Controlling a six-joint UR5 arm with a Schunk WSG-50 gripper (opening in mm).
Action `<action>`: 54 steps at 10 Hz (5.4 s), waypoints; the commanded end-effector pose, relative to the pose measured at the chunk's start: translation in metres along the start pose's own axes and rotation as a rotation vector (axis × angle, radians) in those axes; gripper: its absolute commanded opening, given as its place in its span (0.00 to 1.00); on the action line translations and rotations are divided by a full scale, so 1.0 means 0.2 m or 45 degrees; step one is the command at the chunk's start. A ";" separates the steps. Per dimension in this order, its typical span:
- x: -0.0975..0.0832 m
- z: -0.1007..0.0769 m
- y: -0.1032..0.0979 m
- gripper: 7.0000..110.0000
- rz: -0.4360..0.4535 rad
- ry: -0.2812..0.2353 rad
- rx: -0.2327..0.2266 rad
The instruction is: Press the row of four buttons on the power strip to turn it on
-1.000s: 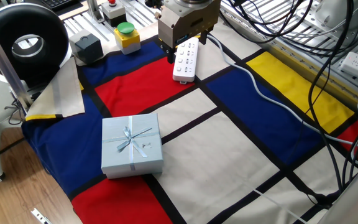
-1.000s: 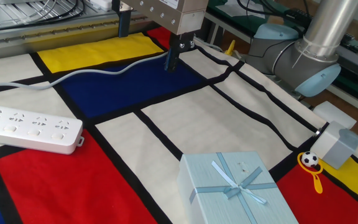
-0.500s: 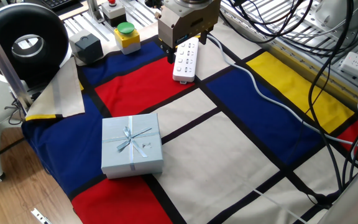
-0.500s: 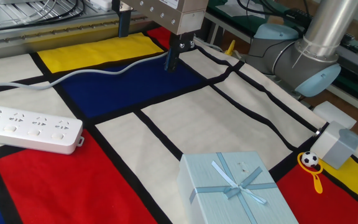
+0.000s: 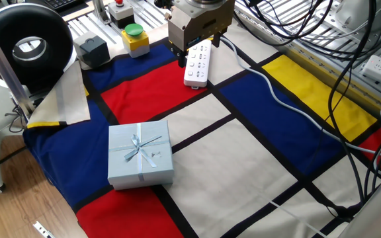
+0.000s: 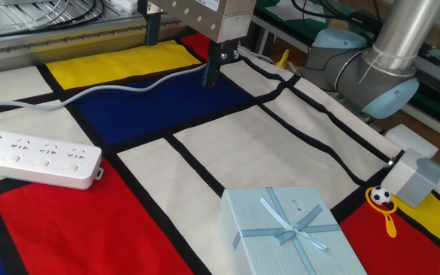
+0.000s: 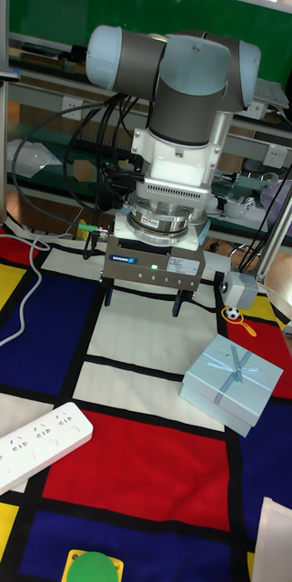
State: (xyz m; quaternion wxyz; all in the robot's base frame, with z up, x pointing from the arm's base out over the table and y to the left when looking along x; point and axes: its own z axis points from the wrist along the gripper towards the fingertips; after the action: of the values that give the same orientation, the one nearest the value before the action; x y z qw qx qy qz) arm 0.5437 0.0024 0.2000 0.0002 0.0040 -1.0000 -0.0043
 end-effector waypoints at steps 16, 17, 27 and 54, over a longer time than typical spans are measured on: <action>-0.18 0.00 0.02 0.00 -0.107 -0.181 -0.003; -0.17 0.02 0.00 0.00 -0.129 -0.167 0.010; -0.08 0.05 0.07 0.00 -0.323 -0.086 -0.015; -0.20 0.04 0.04 0.15 -0.486 -0.199 0.045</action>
State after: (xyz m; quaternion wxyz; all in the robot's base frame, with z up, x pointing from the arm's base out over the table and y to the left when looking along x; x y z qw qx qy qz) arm 0.5804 0.0122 0.1910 -0.0716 0.1732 -0.9822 0.0097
